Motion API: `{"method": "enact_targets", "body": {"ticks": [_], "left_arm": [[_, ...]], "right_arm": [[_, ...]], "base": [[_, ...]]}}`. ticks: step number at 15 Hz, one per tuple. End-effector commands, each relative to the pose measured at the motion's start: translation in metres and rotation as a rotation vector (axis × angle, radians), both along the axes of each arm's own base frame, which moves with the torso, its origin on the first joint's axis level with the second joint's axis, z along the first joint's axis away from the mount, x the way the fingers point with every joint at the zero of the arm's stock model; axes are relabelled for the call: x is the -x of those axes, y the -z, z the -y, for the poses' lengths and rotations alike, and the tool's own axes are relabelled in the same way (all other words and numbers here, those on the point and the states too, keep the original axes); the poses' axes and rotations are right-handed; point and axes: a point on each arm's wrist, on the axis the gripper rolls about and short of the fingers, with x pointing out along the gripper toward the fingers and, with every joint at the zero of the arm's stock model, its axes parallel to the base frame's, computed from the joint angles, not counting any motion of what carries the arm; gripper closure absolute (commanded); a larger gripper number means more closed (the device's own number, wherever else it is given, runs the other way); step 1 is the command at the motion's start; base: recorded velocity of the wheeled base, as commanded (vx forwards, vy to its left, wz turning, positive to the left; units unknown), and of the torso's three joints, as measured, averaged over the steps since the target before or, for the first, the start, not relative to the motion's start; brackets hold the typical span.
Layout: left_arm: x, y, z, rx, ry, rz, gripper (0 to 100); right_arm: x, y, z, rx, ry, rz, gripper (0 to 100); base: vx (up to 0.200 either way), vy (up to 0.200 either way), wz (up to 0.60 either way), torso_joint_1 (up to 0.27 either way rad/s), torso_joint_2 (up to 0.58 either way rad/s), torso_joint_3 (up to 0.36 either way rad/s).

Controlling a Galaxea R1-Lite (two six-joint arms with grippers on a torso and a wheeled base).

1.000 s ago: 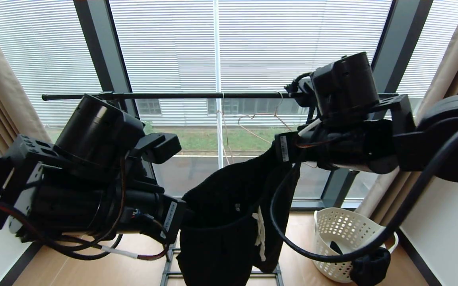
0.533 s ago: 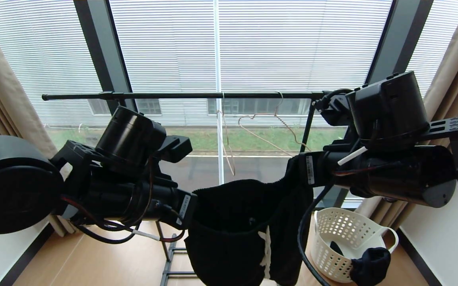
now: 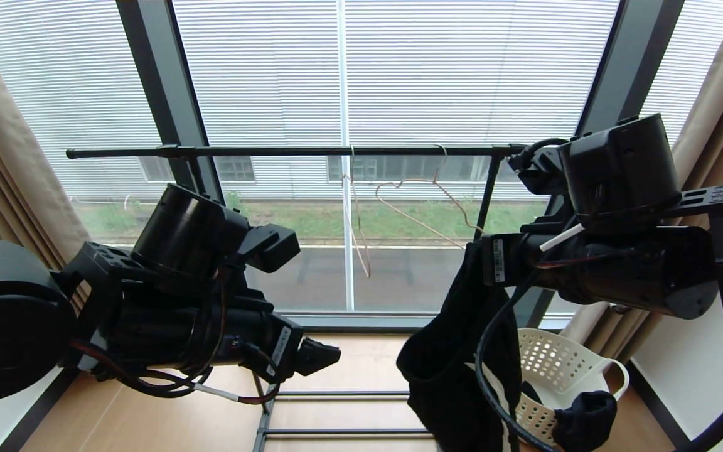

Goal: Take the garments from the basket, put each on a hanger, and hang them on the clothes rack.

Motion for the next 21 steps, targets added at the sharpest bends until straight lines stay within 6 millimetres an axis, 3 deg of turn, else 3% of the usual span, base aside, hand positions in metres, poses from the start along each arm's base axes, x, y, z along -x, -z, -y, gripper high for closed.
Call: {"method": "enact_targets", "body": {"ticks": [1,8,13,21], "left_arm": [[-0.001,-0.001,-0.003,0.018,-0.017,0.017,0],[-0.051,0.017,-0.002,0.11,-0.177,0.124,0],[-0.054,0.024,0.0,0.075,-0.207,0.14,0],[-0.059,0.03,0.004,0.069,-0.206,0.135,0]], "right_arm": [[0.001,0.0,0.009,0.026,0.018,0.0,100],[0.016,0.002,0.023,0.132,-0.003,0.024,100],[0.017,0.0,0.023,0.13,-0.003,0.029,100],[0.017,0.0,0.024,0.137,-0.005,0.029,100]], "base": [[0.0,0.0,0.0,0.0,0.0,0.0],[0.0,0.0,0.0,0.0,0.0,0.0],[0.0,0.0,0.0,0.0,0.0,0.0],[0.2,0.0,0.0,0.001,0.0,0.002]]}}
